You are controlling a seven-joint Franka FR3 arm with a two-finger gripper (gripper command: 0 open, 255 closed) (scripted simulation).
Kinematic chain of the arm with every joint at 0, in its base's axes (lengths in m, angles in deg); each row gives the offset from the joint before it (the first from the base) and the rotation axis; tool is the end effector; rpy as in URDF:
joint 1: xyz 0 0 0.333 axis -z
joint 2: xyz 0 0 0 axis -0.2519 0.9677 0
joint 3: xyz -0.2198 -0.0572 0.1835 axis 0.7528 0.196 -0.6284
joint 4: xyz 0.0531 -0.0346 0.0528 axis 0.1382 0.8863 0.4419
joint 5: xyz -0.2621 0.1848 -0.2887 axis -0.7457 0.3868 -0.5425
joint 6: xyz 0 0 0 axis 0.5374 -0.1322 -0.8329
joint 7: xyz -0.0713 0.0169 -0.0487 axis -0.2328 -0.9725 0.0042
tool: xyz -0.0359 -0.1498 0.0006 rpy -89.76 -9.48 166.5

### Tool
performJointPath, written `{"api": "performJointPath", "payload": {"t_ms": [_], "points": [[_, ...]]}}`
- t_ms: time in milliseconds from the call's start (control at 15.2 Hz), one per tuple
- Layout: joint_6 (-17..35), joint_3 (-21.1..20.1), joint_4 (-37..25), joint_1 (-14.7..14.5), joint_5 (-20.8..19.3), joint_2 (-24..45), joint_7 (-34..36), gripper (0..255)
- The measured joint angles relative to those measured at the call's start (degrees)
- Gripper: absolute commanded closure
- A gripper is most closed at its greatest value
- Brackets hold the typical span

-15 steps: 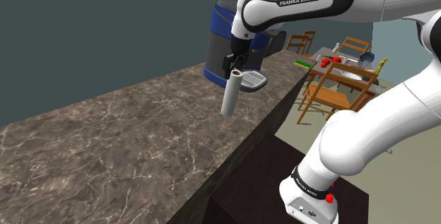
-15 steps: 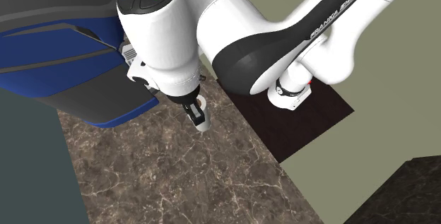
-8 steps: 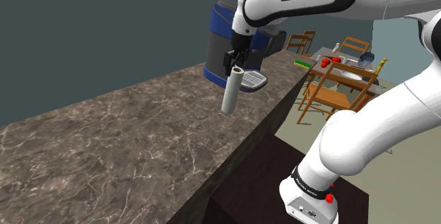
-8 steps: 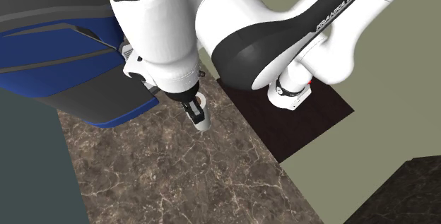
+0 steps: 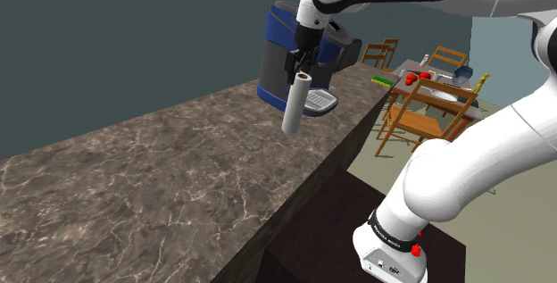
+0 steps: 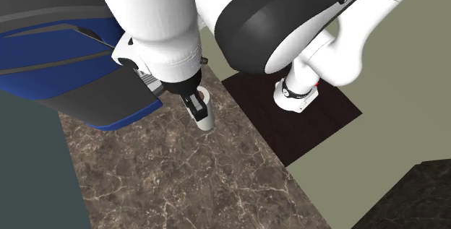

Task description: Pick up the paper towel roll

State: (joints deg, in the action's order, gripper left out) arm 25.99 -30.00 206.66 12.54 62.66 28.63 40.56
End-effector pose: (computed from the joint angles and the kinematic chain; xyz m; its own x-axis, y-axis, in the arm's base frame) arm 0.4879 -0.0301 0.4708 0.9995 0.0175 0.0263 0.0169 -0.9996 0.0228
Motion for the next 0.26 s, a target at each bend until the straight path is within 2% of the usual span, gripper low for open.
{"api": "performJointPath", "payload": {"t_ms": [264], "points": [[-2.93,-0.07,-3.06,-0.04,0.07,0.14,-0.07,255]]}}
